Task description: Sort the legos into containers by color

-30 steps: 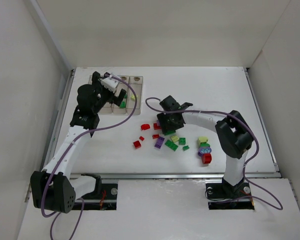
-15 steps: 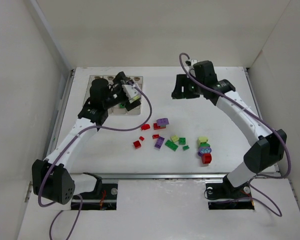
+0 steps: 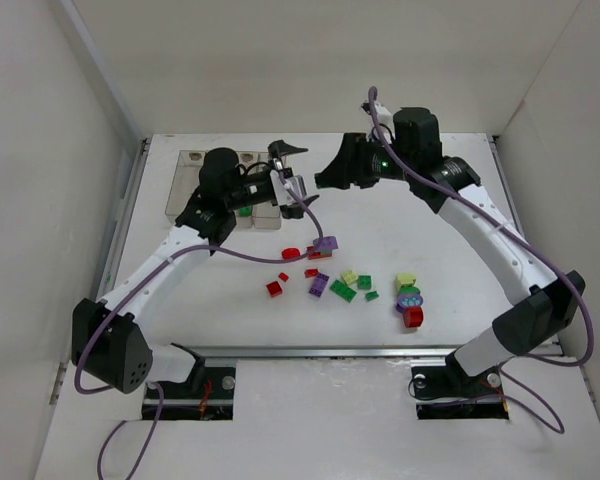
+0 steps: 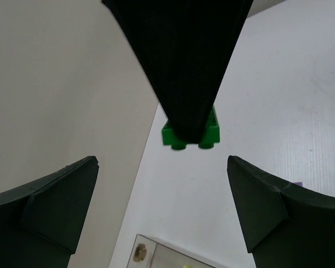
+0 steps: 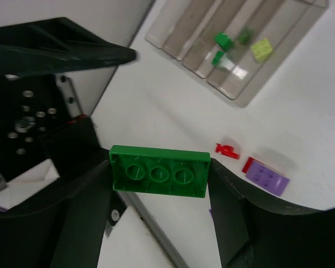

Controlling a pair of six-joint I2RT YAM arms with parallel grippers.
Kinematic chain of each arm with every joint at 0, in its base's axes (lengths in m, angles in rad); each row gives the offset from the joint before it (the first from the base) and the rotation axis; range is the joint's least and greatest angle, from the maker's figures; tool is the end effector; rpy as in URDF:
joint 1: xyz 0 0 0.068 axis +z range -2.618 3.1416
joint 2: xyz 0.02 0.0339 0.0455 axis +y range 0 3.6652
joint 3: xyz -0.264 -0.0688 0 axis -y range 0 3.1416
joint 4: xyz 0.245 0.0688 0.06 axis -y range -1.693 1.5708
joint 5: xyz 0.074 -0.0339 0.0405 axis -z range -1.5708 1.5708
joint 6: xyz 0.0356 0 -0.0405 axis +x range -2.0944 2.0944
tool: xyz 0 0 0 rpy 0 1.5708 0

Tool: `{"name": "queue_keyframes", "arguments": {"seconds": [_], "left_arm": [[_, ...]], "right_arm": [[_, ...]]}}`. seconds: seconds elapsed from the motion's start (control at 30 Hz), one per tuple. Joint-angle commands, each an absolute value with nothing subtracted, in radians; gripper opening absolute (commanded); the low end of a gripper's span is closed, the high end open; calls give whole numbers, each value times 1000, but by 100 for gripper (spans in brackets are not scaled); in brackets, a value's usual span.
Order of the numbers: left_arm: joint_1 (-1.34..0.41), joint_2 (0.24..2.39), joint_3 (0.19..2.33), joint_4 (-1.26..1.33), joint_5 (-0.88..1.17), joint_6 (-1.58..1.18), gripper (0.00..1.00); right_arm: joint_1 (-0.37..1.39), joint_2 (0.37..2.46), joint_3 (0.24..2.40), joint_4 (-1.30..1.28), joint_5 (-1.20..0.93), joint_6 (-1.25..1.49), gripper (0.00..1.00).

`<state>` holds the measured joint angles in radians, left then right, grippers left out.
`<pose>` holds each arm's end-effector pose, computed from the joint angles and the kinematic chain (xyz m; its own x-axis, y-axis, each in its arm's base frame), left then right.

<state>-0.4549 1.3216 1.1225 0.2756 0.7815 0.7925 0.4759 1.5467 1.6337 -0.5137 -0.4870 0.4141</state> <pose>0.2638 -0.1569 0.3873 0.7195 0.2108 -0.6617 0.6130 0.2550 0.7478 0.3021 0.1745 0.4148 -0.6521 0.0640 -0.7555 -0.5693 0.6168 0.5436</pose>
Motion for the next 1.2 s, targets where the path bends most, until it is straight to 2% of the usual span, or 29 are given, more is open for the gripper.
{"name": "queue_keyframes", "arguments": {"seconds": [0.0,0.17,0.37,0.47,0.63,0.67,0.77,0.8,0.87,0.9,0.93,0.97,1.03,1.07,1.17], "left_arm": [[-495,1319,1166,321,848,811,100],[-515,1319,1166,293,839,811,94],[-515,1319,1187,308,842,747,81],[-515,1308,1187,290,856,724,67],[-515,1299,1197,278,865,684,55],[-515,1299,1197,278,865,684,49],[-515,1299,1197,267,874,684,38],[-515,1299,1197,267,874,675,30],[-515,1299,1197,267,884,666,21],[-525,1299,1197,267,884,657,17],[-525,1299,1197,267,884,657,6],[-525,1299,1197,267,867,646,0],[-525,1299,1197,255,841,646,0],[-525,1299,1197,239,803,646,0],[-512,1299,1187,210,683,621,0]], "right_arm": [[505,1486,1617,-397,-572,465,9],[523,1476,1608,-376,-581,474,8],[534,1476,1574,-387,-542,474,8],[534,1476,1574,-387,-541,474,8],[534,1476,1574,-387,-532,474,8],[534,1476,1574,-387,-532,474,8],[534,1476,1574,-387,-520,474,7],[534,1476,1574,-387,-520,474,7],[534,1476,1574,-387,-520,474,8],[534,1476,1574,-387,-520,474,12],[534,1476,1574,-387,-529,474,21],[534,1476,1565,-387,-529,474,55],[534,1476,1565,-396,-519,474,81],[534,1476,1565,-396,-506,474,100],[522,1476,1565,-435,-410,509,100]]}}
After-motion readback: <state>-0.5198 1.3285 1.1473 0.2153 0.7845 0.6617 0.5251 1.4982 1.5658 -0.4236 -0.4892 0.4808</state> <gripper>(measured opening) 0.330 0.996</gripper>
